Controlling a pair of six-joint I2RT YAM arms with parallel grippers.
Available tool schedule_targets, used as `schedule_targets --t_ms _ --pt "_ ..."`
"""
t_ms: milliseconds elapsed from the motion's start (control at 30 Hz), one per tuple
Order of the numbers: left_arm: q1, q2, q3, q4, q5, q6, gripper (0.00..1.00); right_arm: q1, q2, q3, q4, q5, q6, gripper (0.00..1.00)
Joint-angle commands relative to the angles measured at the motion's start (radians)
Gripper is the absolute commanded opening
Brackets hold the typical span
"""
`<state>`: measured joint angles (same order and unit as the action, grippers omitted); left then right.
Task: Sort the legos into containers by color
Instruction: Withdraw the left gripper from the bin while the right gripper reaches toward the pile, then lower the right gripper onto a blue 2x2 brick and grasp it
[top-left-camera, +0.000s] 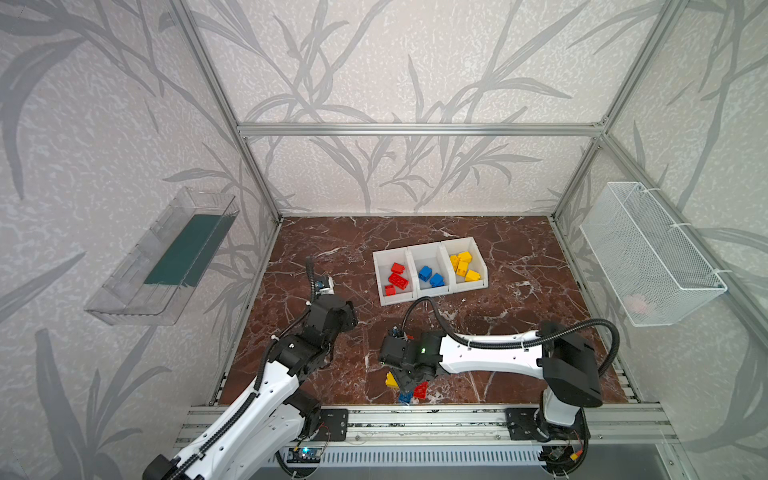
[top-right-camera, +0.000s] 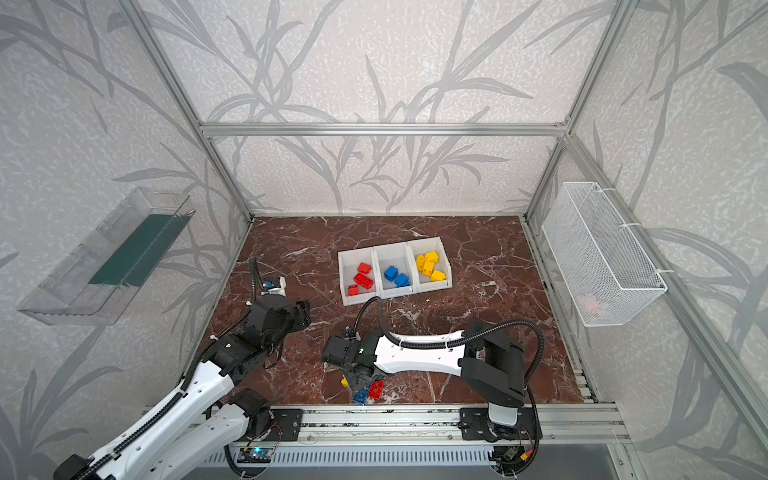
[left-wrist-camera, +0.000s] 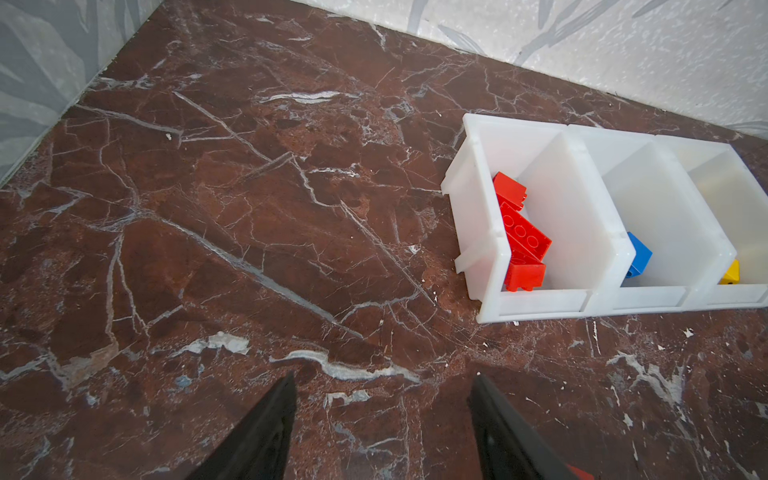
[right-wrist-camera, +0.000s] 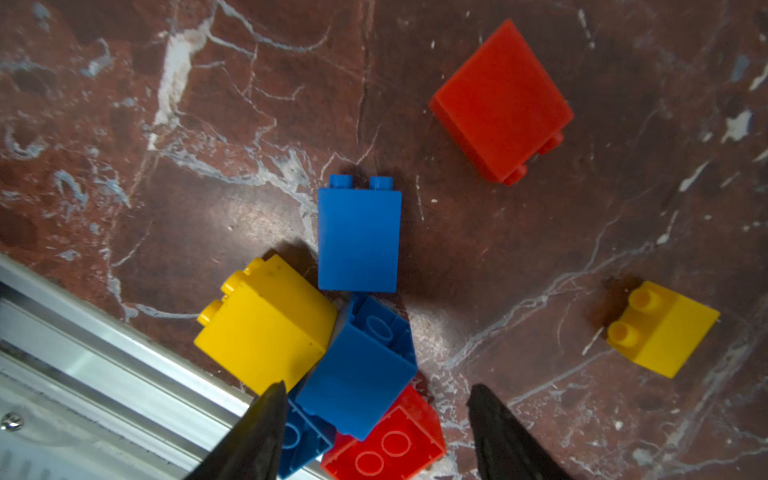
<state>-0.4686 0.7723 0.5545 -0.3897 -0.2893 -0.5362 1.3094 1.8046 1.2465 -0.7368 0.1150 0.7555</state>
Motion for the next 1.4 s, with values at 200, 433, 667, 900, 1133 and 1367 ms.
schedule_targets --t_ms 200,433,667,900,1133,1367 --pt "0.016 0.044 -0.013 0.019 0.006 -0.021 0.69 0.001 0.007 0.019 -0.044 -0.006 0.039 0.55" --pt "0.020 0.037 -0.016 0.019 0.007 -0.021 0.69 0.001 0.018 0.022 -0.013 -0.033 0.030 0.54" --pt "0.020 0.044 -0.017 0.021 0.007 -0.023 0.69 0.001 0.028 0.013 0.004 -0.046 0.030 0.55" --pt "0.022 0.044 -0.018 0.022 0.006 -0.021 0.69 -0.004 0.060 0.011 0.002 -0.040 0.052 0.51" --pt "0.023 0.049 -0.019 0.024 0.005 -0.019 0.69 -0.049 0.014 -0.037 -0.005 -0.012 0.060 0.46" --pt "0.024 0.061 -0.019 0.031 0.010 -0.019 0.69 -0.069 0.029 -0.037 0.005 -0.019 0.042 0.45"
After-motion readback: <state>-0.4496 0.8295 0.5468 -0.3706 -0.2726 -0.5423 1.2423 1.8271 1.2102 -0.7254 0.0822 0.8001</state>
